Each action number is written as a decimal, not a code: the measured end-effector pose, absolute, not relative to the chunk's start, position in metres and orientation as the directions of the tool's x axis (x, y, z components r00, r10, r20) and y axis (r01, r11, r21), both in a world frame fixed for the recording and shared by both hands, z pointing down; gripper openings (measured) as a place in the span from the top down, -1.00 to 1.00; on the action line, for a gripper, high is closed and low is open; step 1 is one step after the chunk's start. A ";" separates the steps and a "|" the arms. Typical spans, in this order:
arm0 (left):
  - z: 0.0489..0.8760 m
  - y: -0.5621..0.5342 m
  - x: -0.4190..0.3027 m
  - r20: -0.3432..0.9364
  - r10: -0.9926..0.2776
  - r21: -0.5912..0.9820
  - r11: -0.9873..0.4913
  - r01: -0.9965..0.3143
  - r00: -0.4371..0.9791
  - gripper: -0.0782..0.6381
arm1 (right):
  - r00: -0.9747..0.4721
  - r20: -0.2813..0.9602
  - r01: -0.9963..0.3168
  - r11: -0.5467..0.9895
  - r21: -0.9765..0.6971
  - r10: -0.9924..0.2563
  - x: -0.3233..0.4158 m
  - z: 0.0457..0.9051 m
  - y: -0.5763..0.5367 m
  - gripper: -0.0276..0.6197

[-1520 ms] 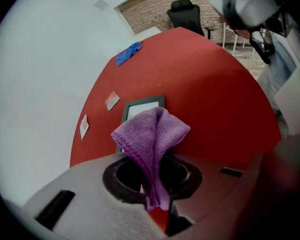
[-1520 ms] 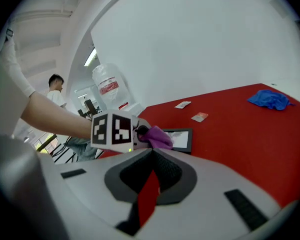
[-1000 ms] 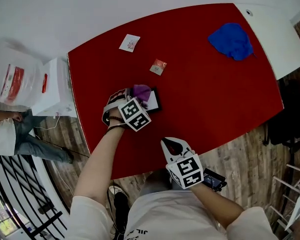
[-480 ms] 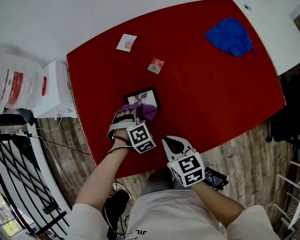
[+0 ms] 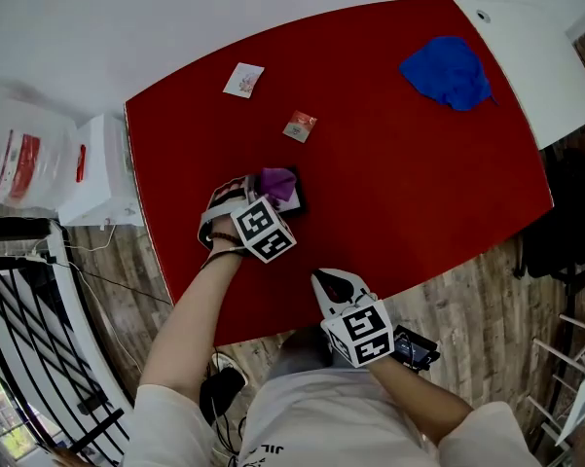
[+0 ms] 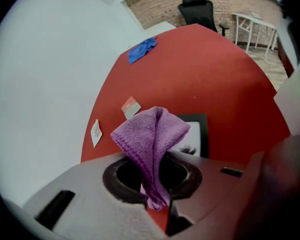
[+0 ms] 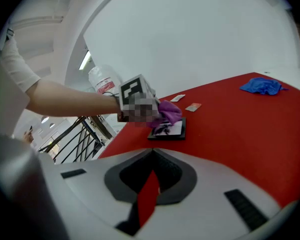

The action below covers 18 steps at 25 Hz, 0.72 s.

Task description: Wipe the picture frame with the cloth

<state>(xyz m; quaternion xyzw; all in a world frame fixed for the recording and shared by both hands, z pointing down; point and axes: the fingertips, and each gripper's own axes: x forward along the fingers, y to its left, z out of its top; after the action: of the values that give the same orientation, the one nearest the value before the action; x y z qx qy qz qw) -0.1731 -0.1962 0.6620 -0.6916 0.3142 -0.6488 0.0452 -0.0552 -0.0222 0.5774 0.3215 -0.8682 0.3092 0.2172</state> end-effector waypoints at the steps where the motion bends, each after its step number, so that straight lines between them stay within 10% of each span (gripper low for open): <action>1: 0.663 -0.208 -0.175 0.872 -0.488 -0.466 -0.795 -0.387 -0.047 0.61 | -0.696 0.579 -0.696 0.597 -0.398 -0.426 -0.053 0.578 -0.021 0.90; 18: 0.684 -0.135 -0.125 0.896 -0.443 -0.440 -0.878 -0.189 -0.030 0.61 | -0.702 0.576 -0.691 0.597 -0.409 -0.418 -0.048 0.585 -0.032 0.90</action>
<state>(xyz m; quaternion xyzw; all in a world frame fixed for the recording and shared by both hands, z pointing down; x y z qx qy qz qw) -0.1252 -0.1353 0.6843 -0.6900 0.2289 -0.6803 0.0933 -0.0481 -0.0324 0.5852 0.3196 -0.8670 0.3154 0.2160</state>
